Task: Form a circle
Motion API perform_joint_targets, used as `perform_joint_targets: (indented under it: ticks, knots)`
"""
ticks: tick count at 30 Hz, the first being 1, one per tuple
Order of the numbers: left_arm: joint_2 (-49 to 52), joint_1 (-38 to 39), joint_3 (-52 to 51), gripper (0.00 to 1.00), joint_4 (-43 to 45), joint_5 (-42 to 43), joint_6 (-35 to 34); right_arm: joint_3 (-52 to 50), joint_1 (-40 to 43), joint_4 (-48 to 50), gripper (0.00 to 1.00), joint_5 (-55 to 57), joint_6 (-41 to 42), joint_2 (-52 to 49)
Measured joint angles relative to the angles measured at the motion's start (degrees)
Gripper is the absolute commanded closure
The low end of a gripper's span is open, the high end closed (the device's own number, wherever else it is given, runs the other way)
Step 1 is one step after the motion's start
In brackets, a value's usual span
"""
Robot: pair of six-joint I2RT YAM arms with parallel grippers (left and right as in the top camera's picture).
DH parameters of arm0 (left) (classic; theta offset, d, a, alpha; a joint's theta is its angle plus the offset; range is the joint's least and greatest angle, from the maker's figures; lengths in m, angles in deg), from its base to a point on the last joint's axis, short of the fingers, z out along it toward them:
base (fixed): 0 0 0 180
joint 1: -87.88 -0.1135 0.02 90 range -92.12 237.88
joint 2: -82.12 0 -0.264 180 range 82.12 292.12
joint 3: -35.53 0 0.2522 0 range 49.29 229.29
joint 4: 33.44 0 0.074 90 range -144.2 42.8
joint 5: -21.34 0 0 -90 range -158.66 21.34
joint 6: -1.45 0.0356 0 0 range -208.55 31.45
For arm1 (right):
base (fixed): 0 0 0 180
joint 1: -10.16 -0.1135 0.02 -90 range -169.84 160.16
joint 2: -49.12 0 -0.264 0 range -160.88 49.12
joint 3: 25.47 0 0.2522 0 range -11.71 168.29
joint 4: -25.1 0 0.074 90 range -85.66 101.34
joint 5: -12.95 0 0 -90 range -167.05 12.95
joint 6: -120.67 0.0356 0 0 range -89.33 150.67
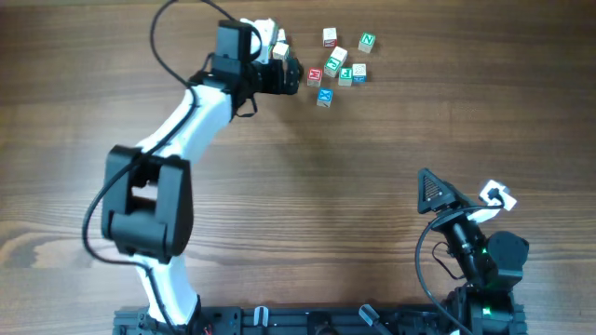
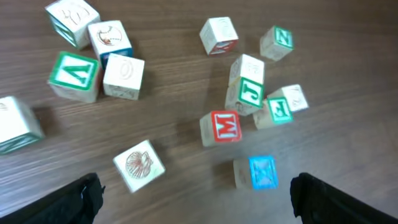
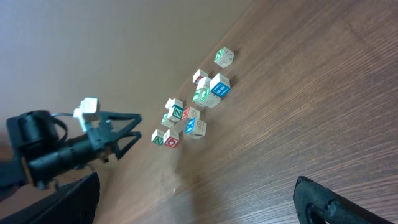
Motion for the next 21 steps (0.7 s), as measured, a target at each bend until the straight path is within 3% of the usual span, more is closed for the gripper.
perform_joint_targets:
  ticks: [11, 13, 19, 21]
  knots:
    - [8.92, 0.61, 0.00, 0.02, 9.35, -10.08, -9.75, 0.00, 0.00, 0.13, 0.00, 0.00, -0.28, -4.24]
    - [10.14, 0.61, 0.00, 0.10, 10.12, -10.45, -11.43, 0.00, 0.00, 0.04, 0.00, 0.00, -0.02, -7.63]
    - [11.58, 0.61, 0.17, 0.51, 10.62, -11.26, -13.00, 0.00, 0.00, 0.15, 0.00, -0.02, 3.54, -16.55]
    - [11.85, 0.72, 0.17, 0.55, 10.69, -11.19, -13.53, 0.00, 0.00, 0.15, 0.00, -0.02, 4.13, -18.58]
